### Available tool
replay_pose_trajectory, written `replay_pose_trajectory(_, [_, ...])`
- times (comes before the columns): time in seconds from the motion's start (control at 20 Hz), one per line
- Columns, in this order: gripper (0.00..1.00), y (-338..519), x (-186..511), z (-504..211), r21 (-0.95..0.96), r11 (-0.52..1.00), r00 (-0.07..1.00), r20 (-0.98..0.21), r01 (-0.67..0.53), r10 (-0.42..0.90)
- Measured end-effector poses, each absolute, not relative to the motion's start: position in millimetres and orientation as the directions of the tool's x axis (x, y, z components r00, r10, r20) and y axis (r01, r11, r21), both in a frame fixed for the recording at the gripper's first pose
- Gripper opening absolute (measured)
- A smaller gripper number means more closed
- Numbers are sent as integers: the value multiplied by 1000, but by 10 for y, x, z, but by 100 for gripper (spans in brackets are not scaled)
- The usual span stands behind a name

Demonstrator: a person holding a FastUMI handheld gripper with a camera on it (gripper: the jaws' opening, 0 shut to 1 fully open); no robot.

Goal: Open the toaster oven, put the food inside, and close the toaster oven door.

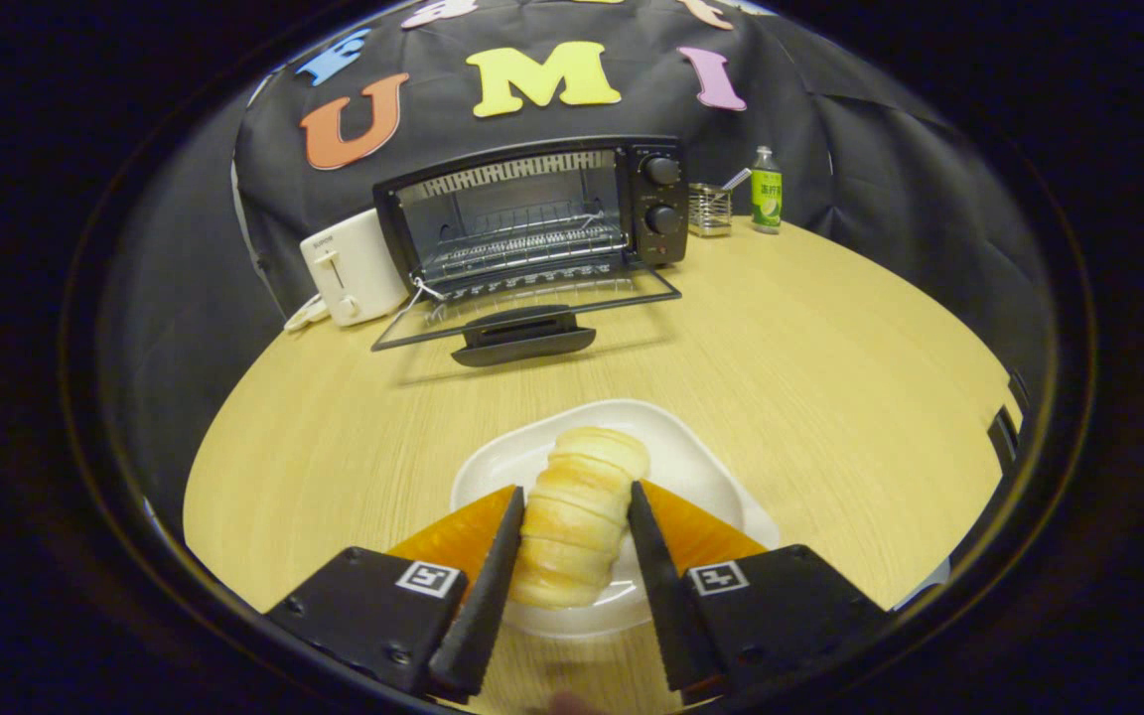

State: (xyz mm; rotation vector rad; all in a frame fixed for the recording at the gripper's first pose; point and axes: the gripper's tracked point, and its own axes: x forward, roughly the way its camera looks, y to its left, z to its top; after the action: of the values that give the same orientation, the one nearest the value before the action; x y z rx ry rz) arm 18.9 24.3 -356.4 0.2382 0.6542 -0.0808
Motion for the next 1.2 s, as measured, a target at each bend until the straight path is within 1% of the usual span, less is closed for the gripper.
replay_pose_trajectory(0.25, [43, 273, 184, -3503, 247, 963, 810, -584, 110, 57])
replay_pose_trajectory(0.3, [40, 270, 177, -3459, 257, 961, 814, -577, 104, 66])
replay_pose_trajectory(0.45, [38, 180, 206, -3211, 267, 958, 837, -543, 103, 61])
replay_pose_trajectory(0.6, [38, 131, 446, -2805, 331, 939, 866, -493, 91, 90])
replay_pose_trajectory(0.7, [39, 118, 741, -2521, 372, 926, 889, -444, 71, 110])
replay_pose_trajectory(0.8, [38, 161, 1106, -2350, 416, 908, 897, -421, 56, 137])
replay_pose_trajectory(1.0, [38, 210, 1945, -2234, 485, 872, 904, -397, 62, 157])
replay_pose_trajectory(1.2, [38, 106, 2704, -2400, 512, 848, 905, -411, 134, 105])
